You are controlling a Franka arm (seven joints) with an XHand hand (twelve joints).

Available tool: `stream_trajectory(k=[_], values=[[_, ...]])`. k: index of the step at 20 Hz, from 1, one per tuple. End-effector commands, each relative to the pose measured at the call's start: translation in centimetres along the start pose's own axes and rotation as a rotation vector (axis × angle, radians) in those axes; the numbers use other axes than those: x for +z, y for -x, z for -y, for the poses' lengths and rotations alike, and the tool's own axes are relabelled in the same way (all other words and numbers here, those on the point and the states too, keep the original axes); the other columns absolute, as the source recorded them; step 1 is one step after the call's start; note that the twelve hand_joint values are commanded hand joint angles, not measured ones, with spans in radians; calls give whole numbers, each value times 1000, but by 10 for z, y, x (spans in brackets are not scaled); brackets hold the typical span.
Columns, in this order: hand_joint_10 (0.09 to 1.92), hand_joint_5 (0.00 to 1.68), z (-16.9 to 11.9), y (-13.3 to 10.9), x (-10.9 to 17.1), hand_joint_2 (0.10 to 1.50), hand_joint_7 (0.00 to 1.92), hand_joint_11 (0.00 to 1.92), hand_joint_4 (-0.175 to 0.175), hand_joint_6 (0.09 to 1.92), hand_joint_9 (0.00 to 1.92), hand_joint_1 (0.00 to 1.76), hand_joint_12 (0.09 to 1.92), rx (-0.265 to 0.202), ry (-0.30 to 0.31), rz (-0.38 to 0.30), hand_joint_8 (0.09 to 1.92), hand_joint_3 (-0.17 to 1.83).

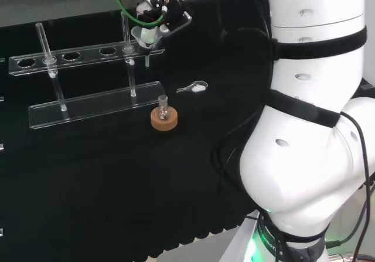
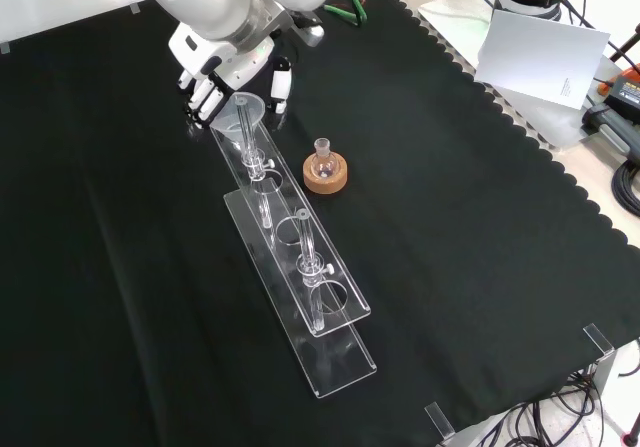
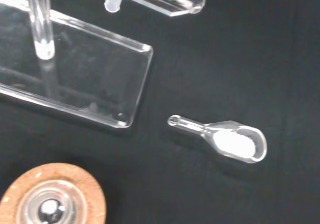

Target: Pick up the funnel from the transparent funnel stand.

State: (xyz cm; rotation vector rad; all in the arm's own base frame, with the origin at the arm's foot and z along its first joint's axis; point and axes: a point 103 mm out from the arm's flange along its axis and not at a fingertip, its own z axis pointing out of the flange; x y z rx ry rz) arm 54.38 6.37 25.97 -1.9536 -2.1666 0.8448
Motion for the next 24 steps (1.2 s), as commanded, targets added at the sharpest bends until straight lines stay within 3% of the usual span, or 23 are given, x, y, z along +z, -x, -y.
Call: stream_trajectory(k=[1, 4, 6, 9, 15, 18, 24], values=[[623, 488, 10, -1, -13, 994, 436, 365, -76, 96, 852, 833, 1432, 64, 134, 148, 764, -175], [583, 615, 17, -2, -23, 1007, 615, 447, -58, 292, 1007, 876, 1365, 76, 173, 201, 738, -175], [583, 611, 27, 5, -30, 1011, 653, 474, -50, 489, 1044, 892, 1342, 77, 184, 217, 744, -175], [592, 597, 44, 12, -45, 1016, 666, 488, -45, 624, 1060, 899, 1333, 90, 193, 223, 754, -175], [602, 590, 81, 7, -61, 1019, 663, 492, -43, 682, 1069, 901, 1328, 117, 198, 239, 760, -175], [604, 592, 110, -3, -67, 1021, 661, 490, -42, 690, 1072, 901, 1327, 159, 209, 258, 760, -175], [607, 594, 157, -27, -58, 1024, 660, 490, -40, 702, 1075, 901, 1327, 211, 197, 246, 762, -175]])
